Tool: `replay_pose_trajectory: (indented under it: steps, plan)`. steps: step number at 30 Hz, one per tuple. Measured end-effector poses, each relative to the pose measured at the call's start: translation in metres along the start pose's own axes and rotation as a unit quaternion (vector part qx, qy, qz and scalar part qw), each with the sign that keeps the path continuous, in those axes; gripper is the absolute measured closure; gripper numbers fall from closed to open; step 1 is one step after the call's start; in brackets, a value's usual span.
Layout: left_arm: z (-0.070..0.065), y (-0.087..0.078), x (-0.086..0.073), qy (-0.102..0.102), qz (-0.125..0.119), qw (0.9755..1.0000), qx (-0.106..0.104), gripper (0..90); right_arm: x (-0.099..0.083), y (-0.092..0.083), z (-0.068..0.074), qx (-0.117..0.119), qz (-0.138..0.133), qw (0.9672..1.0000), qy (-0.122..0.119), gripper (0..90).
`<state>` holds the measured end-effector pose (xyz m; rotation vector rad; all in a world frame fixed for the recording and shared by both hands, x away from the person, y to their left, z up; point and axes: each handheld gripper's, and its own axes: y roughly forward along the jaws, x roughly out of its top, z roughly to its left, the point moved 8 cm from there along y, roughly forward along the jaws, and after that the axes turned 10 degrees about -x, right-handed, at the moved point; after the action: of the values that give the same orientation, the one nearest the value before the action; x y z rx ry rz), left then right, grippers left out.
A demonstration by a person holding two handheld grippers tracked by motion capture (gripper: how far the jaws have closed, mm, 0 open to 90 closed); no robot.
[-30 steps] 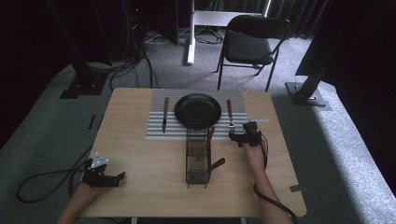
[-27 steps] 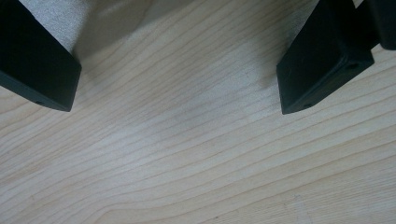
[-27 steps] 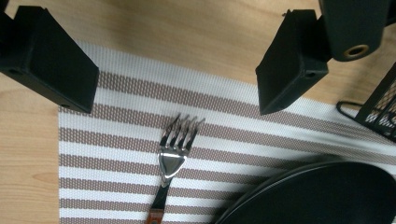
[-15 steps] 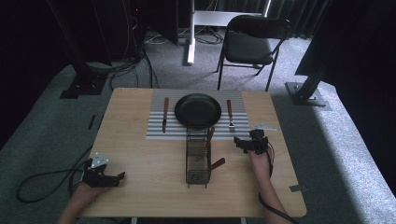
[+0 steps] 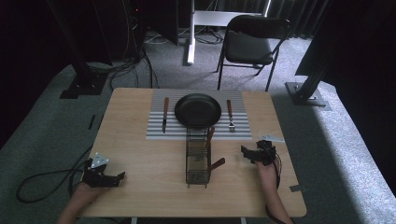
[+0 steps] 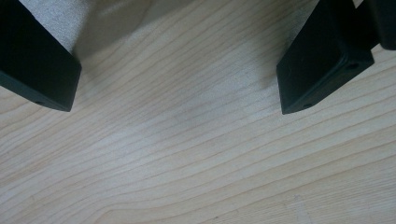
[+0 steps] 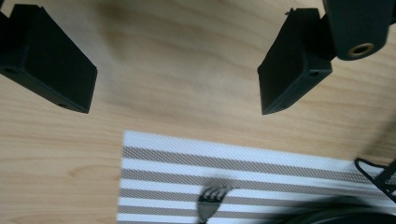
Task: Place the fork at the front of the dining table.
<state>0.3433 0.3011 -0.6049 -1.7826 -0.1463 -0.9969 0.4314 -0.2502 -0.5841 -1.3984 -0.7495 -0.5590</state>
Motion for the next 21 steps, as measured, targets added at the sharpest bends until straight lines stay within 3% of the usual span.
replay_pose_trajectory:
  steps: [9, 21]
  plan:
    - [0.000, 0.000, 0.000, 0.000, 0.000, 1.0000, 0.000, 0.0, -0.021, -0.016, -0.020, -0.003, -0.002, 0.9999, 0.011, 11.0]
    - [0.000, 0.000, 0.000, 0.000, 0.000, 1.0000, 0.000, 0.0, -0.046, -0.040, -0.031, -0.002, 0.000, 0.9997, -0.024, 10.9]
